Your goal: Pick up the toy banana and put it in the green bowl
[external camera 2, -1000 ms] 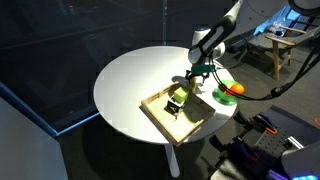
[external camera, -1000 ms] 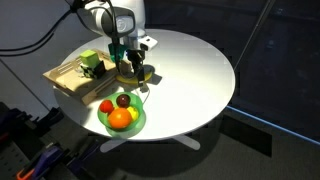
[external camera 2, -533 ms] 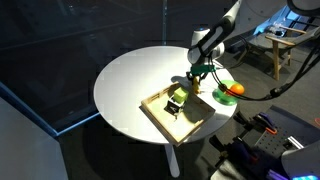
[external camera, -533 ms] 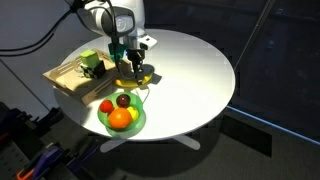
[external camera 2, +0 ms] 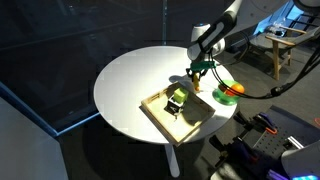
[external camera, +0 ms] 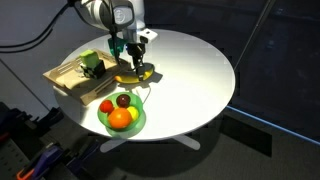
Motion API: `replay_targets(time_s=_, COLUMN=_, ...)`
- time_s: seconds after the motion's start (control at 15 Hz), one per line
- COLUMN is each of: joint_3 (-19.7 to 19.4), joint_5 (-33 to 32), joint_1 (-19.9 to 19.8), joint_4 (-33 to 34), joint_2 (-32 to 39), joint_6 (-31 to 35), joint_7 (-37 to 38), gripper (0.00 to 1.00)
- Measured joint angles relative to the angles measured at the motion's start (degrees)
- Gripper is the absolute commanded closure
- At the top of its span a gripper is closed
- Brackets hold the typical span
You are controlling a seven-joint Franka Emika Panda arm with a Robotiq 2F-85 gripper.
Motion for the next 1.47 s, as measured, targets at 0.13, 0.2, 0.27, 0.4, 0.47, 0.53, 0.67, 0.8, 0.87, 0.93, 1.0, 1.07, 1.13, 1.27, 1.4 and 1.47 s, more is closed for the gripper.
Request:
replay_targets(time_s=0.13, joint_3=-0.49, joint_5=-0.03, joint_1=0.27, joint_4=-0.19, joint_2=-0.96, joint_6=-0.76, joint_7=0.00, gripper=0.81)
replay_targets(time_s=0.2, joint_3=-0.60, joint_5=-0.04, joint_1=0.28, joint_4=-0.32, joint_2=-1.53, joint_6=-1.29, joint_7=0.00, gripper=0.81)
replay_targets(time_s=0.27, joint_3=-0.69, joint_5=-0.05, joint_1=0.28, joint_4=-0.51, joint_2=-2.16, joint_6=-1.81, joint_7=0.00, gripper=0.81)
replay_targets(time_s=0.4, joint_3=-0.84, joint_5=-0.18, joint_1=0.27, joint_4=-1.26, joint_2=-3.66, joint_6=-2.29, joint_7=-0.02, gripper=0.81)
replay_targets(time_s=0.47, joint_3=-0.89, joint_5=-0.36, joint_1=0.27, joint_4=-1.93, joint_2=-4.56, joint_6=-2.31, joint_7=-0.04, gripper=0.81)
replay_targets(time_s=0.53, joint_3=-0.97, joint_5=-0.51, joint_1=0.26, joint_4=-2.68, joint_2=-5.46, joint_6=-2.31, joint_7=-0.06, gripper=0.81)
replay_targets(time_s=0.67, joint_3=-1.19, joint_5=-0.94, joint_1=0.22, joint_4=-4.56, joint_2=-7.57, joint_6=-2.31, joint_7=-0.10, gripper=0.81)
replay_targets(time_s=0.8, joint_3=-1.29, joint_5=-1.23, joint_1=-0.05, joint_4=-6.78, joint_2=-9.85, joint_6=-2.29, joint_7=-0.35, gripper=0.81)
replay_targets(time_s=0.87, joint_3=-1.32, joint_5=-1.24, joint_1=-0.23, joint_4=-7.93, joint_2=-11.01, joint_6=-2.26, joint_7=-0.64, gripper=0.81)
replay_targets(time_s=0.93, joint_3=-1.32, joint_5=-1.24, joint_1=-0.43, joint_4=-9.02, joint_2=-12.08, joint_6=-2.24, joint_7=-0.92, gripper=0.81)
replay_targets(time_s=1.0, joint_3=-1.31, joint_5=-1.24, joint_1=-0.65, joint_4=-10.09, joint_2=-13.09, joint_6=-2.23, joint_7=-1.40, gripper=0.81)
replay_targets(time_s=1.07, joint_3=-1.31, joint_5=-1.24, joint_1=-0.90, joint_4=-11.16, joint_2=-14.14, joint_6=-2.19, joint_7=-1.92, gripper=0.81)
replay_targets(time_s=1.13, joint_3=-1.31, joint_5=-1.24, joint_1=-1.20, joint_4=-12.20, joint_2=-15.14, joint_6=-2.13, joint_7=-2.45, gripper=0.81)
replay_targets(time_s=1.27, joint_3=-1.30, joint_5=-1.24, joint_1=-1.98, joint_4=-14.30, joint_2=-17.14, joint_6=-2.00, joint_7=-3.49, gripper=0.81)
replay_targets(time_s=1.4, joint_3=-1.27, joint_5=-1.24, joint_1=-2.89, joint_4=-16.15, joint_2=-18.88, joint_6=-1.98, joint_7=-4.33, gripper=0.81)
replay_targets(time_s=1.47, joint_3=-1.26, joint_5=-1.23, joint_1=-3.40, joint_4=-17.02, joint_2=-19.68, joint_6=-1.99, joint_7=-4.81, gripper=0.81)
